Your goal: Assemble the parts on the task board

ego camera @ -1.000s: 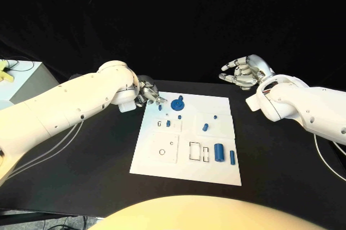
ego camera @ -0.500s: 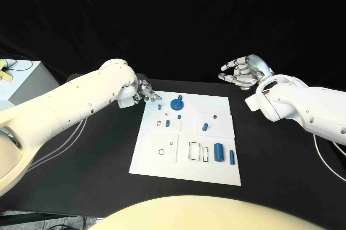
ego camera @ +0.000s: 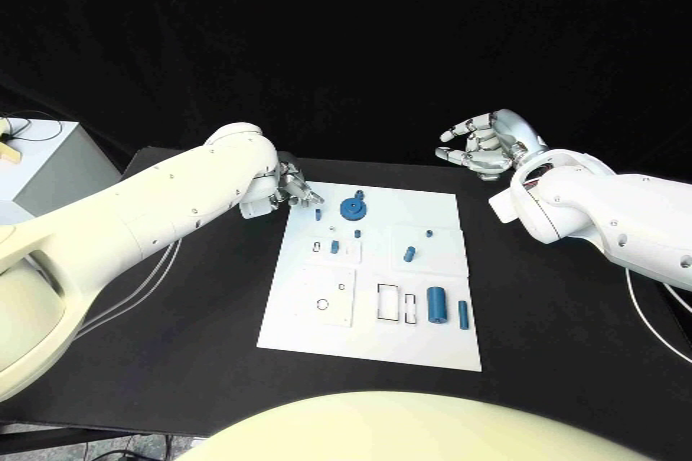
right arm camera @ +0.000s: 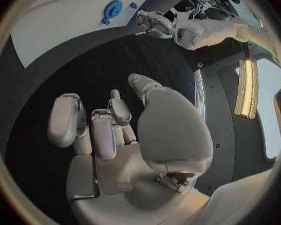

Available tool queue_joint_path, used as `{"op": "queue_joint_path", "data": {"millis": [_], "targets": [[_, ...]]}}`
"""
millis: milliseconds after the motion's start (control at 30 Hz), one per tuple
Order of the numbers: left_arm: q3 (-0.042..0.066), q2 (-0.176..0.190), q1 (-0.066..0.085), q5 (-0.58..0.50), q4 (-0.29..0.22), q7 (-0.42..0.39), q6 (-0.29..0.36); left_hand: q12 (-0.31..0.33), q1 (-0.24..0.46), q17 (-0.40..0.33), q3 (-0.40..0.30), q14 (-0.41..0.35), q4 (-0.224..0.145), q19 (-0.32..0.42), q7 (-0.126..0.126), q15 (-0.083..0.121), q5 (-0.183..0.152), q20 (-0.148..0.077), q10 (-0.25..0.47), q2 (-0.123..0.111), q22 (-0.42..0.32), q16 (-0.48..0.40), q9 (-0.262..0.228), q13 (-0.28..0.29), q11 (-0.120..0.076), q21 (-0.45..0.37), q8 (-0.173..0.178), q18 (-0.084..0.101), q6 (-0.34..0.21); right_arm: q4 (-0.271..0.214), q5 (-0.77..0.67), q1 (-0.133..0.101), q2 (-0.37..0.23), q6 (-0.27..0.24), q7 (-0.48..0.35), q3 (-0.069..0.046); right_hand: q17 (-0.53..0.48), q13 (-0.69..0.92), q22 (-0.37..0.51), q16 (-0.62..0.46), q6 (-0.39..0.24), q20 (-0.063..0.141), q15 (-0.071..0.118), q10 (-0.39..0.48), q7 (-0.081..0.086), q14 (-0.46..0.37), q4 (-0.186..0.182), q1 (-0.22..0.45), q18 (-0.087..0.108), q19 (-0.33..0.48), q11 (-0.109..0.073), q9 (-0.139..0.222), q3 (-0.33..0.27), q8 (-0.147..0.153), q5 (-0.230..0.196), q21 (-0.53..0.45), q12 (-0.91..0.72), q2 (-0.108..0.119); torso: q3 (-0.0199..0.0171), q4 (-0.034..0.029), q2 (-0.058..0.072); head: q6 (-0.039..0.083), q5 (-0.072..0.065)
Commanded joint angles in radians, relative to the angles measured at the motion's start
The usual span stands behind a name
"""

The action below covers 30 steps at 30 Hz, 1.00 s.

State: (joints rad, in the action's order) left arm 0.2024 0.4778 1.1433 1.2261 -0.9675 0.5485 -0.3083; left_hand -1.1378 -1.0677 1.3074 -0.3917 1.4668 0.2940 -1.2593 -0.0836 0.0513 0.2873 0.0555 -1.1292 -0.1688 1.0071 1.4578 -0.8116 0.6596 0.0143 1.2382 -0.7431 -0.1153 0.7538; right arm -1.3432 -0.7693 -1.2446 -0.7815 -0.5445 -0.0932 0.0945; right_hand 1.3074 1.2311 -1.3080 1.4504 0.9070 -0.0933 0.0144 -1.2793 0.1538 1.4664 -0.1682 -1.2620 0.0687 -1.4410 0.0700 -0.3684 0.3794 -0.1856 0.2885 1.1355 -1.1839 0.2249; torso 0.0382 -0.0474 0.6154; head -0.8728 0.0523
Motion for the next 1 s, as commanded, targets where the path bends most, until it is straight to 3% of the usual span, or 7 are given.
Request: {"op": "queue_joint_path", "data": {"millis": [33,367,733,1000], "targets": [[-0.004,-0.008,0.001,0.006,0.010,-0.022,-0.014,-0.004,0.011,0.064,0.006,0.039,0.000,0.002,-0.007,-0.005,-0.004,0.006,0.008,-0.002,-0.001,-0.001,0.001,0.002,0.002,-0.005,0.004,-0.003,-0.002,-0.002,0.000,0.000,0.002,-0.001,-0.011,-0.001,0.081,0.000,-0.068,-0.002,-0.007,-0.002,-0.009,0.005,0.003,0.042,-0.004,0.002,0.014,0.006,0.001,-0.002,-0.004,-0.003,0.004,-0.003,0.001,-0.004,-0.0001,0.0009,0.002,0.000,0.002],[-0.020,-0.032,0.001,-0.004,0.037,-0.036,-0.008,-0.006,0.015,0.066,0.010,0.040,0.000,0.000,-0.007,-0.006,-0.005,0.007,0.008,0.000,0.003,0.001,0.002,0.003,0.002,-0.003,0.005,-0.002,-0.001,-0.003,0.001,0.000,0.005,-0.001,-0.011,-0.001,0.081,0.000,-0.068,-0.002,-0.007,-0.002,-0.009,0.005,0.003,0.042,-0.004,0.002,0.014,0.006,0.001,-0.002,-0.004,-0.003,0.004,-0.003,0.001,-0.004,0.0016,0.0026,0.003,0.000,0.000],[-0.024,-0.038,0.002,-0.006,0.048,-0.033,-0.021,-0.007,0.011,0.068,0.009,0.041,-0.002,-0.001,-0.006,-0.006,-0.004,0.007,0.008,0.007,0.004,0.002,0.003,0.005,0.002,-0.002,0.007,-0.002,0.000,-0.003,0.001,-0.002,0.006,-0.002,-0.009,-0.001,0.082,0.001,-0.069,-0.002,-0.008,-0.002,-0.010,0.004,0.003,0.042,-0.005,0.002,0.014,0.006,0.001,-0.002,-0.006,-0.005,0.004,-0.002,0.001,-0.004,-0.0013,0.0004,0.001,0.000,-0.003],[-0.028,-0.047,0.002,-0.009,0.056,-0.032,-0.026,-0.009,0.005,0.069,0.008,0.041,-0.004,-0.002,-0.006,-0.006,-0.003,0.007,0.008,0.011,0.005,0.003,0.004,0.007,0.002,-0.001,0.008,-0.002,0.000,-0.002,0.001,-0.002,0.008,-0.002,-0.010,-0.001,0.082,0.001,-0.069,-0.002,-0.008,-0.002,-0.010,0.004,0.003,0.042,-0.005,0.002,0.014,0.006,0.001,-0.002,-0.006,-0.005,0.004,-0.002,0.001,-0.004,0.0007,0.0016,0.002,0.000,-0.002]]}}
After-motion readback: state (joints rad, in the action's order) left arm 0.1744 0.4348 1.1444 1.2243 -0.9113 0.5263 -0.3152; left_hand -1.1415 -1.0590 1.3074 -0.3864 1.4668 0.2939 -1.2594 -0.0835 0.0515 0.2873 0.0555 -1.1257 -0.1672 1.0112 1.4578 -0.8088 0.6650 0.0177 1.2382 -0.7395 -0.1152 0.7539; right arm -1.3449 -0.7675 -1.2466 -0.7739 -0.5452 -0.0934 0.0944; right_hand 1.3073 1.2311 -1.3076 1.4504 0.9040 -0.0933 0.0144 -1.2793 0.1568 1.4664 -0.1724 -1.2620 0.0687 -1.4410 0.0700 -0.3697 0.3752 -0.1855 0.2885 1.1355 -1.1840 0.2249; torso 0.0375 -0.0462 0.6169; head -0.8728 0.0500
